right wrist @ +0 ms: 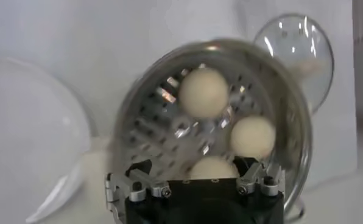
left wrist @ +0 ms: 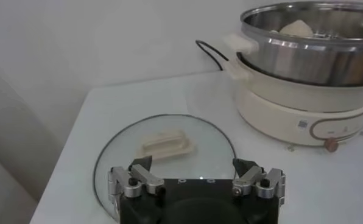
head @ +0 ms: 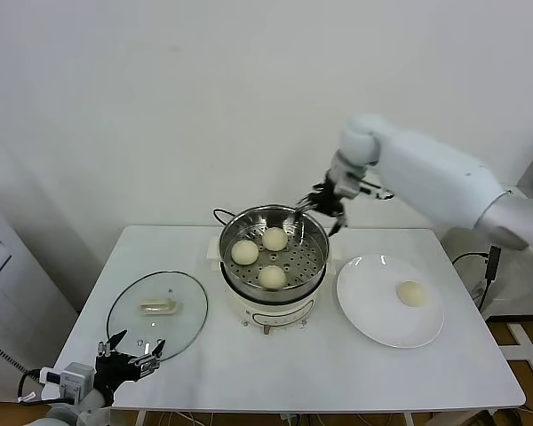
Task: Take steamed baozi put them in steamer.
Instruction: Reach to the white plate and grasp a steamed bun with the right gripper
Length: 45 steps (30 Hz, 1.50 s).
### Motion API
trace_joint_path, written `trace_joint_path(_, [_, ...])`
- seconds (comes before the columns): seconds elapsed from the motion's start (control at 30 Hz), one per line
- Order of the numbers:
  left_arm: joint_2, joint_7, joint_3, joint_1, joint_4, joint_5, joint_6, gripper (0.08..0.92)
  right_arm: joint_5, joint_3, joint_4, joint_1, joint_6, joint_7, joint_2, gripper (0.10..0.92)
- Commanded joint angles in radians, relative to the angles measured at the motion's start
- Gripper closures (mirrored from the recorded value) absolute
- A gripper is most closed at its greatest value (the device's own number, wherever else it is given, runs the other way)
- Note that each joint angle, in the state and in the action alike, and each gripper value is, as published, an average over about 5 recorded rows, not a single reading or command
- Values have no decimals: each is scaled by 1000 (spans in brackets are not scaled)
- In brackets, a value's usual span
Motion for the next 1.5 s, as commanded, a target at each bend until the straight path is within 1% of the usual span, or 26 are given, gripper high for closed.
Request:
trace_joint_path(0.03, [0, -1, 0, 1, -3, 1, 1, 177, 184, -159, -109, 61, -494, -57, -236, 203])
trace_joint_path(0.23, [-3, -2, 0, 0, -4, 4, 2, 177, 168, -115, -153, -27, -494, -57, -304, 203])
trace_joint_path(0.4, [-6, -2, 0, 0, -5, 5, 2, 177, 157, -56, -198, -122, -487, -48, -308, 203])
trace_joint_path(0.8, [-11, -7, 3, -2, -17, 8, 10, 177, 21, 117, -338, -326, -412, -12, -234, 203])
trace_joint_path(1.13, [-9, -7, 7, -2, -14, 9, 10, 177, -105, 265, -462, -412, -362, 13, -162, 203])
trace_joint_path(1.5, [-9, -5, 10, -6, -1, 8, 9, 177, -166, 323, -509, -454, -353, 55, -112, 203])
